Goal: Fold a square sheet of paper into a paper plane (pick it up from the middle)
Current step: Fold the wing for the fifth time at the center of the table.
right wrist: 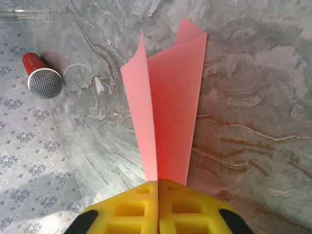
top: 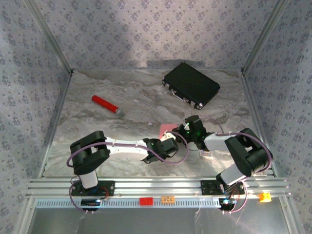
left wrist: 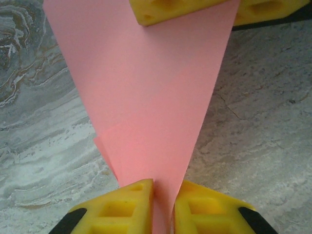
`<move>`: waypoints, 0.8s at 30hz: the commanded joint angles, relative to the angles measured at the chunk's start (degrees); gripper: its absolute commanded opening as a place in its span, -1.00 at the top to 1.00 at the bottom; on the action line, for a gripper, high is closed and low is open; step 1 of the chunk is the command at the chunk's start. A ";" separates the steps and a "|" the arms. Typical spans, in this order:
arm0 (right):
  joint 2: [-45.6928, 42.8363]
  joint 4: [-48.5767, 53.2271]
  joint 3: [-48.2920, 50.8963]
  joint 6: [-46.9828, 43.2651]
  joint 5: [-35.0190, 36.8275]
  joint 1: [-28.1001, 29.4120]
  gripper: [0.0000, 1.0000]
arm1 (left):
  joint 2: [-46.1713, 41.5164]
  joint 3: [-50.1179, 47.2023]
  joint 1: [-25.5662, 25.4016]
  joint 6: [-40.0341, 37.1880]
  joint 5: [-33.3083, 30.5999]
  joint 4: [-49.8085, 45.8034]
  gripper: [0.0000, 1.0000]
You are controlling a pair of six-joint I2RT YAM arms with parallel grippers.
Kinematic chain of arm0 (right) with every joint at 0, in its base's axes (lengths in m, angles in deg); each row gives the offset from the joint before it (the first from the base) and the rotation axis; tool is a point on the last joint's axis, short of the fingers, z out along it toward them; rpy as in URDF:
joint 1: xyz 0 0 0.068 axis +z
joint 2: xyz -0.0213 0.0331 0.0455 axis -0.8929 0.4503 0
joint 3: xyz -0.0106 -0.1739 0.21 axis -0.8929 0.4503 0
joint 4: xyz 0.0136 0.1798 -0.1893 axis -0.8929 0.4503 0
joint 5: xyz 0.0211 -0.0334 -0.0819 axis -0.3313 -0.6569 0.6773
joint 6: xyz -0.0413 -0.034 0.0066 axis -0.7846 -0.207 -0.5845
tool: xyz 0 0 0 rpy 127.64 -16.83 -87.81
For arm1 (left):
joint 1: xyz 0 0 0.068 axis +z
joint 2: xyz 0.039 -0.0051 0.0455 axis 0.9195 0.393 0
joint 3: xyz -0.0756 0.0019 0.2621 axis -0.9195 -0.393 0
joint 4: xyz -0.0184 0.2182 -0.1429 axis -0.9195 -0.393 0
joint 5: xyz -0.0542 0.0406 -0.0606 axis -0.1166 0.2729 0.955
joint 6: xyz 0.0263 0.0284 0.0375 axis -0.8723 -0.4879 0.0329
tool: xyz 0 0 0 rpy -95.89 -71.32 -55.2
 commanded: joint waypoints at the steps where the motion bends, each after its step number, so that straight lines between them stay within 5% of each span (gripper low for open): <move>1: -1.68 2.62 -0.90 -0.17 1.18 0.30 0.69 | -0.51 0.88 -0.37 1.17 -1.24 -0.17 0.73; 7: -7.26 12.24 -0.87 -4.25 4.48 -1.28 0.29 | -0.60 0.00 0.04 2.81 -0.56 1.08 0.75; 24: -17.19 22.87 0.46 -7.82 7.63 -4.52 0.18 | -0.68 -3.26 3.15 5.74 6.50 5.83 0.86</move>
